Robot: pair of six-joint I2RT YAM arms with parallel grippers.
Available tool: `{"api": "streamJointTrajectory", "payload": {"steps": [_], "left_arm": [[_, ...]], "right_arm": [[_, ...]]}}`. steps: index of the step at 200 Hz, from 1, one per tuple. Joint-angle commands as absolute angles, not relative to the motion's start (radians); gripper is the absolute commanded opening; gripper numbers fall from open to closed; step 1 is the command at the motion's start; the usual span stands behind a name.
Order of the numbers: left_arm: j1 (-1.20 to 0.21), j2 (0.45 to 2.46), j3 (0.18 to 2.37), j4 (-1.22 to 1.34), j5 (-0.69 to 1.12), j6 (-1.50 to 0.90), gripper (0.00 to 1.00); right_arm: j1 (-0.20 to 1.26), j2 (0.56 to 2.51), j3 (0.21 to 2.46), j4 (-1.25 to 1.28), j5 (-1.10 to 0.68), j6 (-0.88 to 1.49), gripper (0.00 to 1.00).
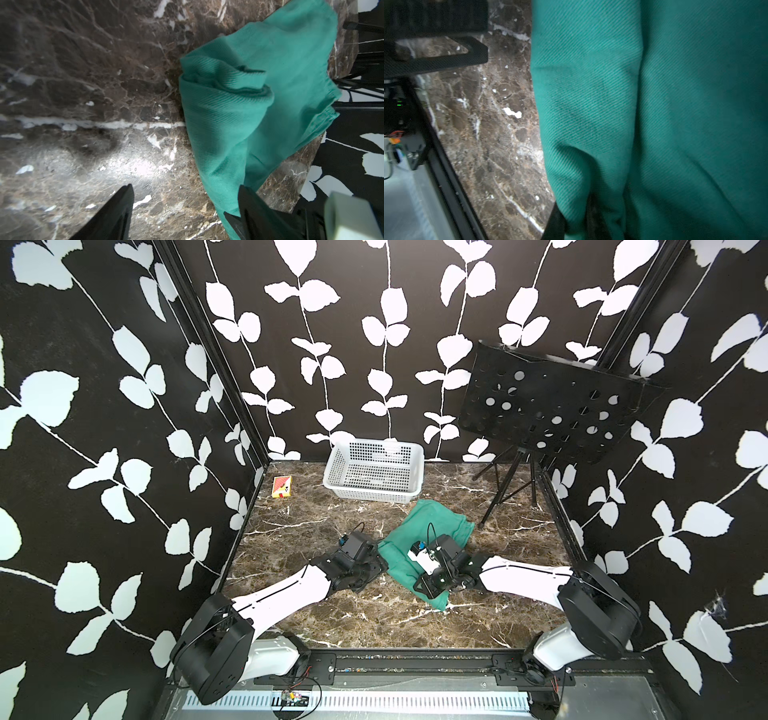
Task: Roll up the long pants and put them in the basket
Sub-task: Roll the long pant at the center of the board.
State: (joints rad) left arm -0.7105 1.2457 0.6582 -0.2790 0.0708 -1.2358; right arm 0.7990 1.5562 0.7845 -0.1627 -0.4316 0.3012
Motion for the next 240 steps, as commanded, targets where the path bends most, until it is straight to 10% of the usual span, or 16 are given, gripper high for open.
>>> {"api": "streamJointTrajectory", "payload": {"steps": [1,194,240], "left_arm": [[-0.707,1.219,0.647,-0.258,0.078,-1.216,0.79],[-0.637,1.569,0.826,-0.182,0.135,-1.168,0.68],[-0.635,1.620,0.877,-0.325,0.138,-1.143,0.32]], "right_arm": [[0.768,1.613,0.808,-0.227,-0.639,0.351,0.00],[0.630,1.729,0.804,-0.243,-0.847,0.369,0.00],[0.630,1.735,0.820,-0.271,-0.844,0.356,0.00]]}}
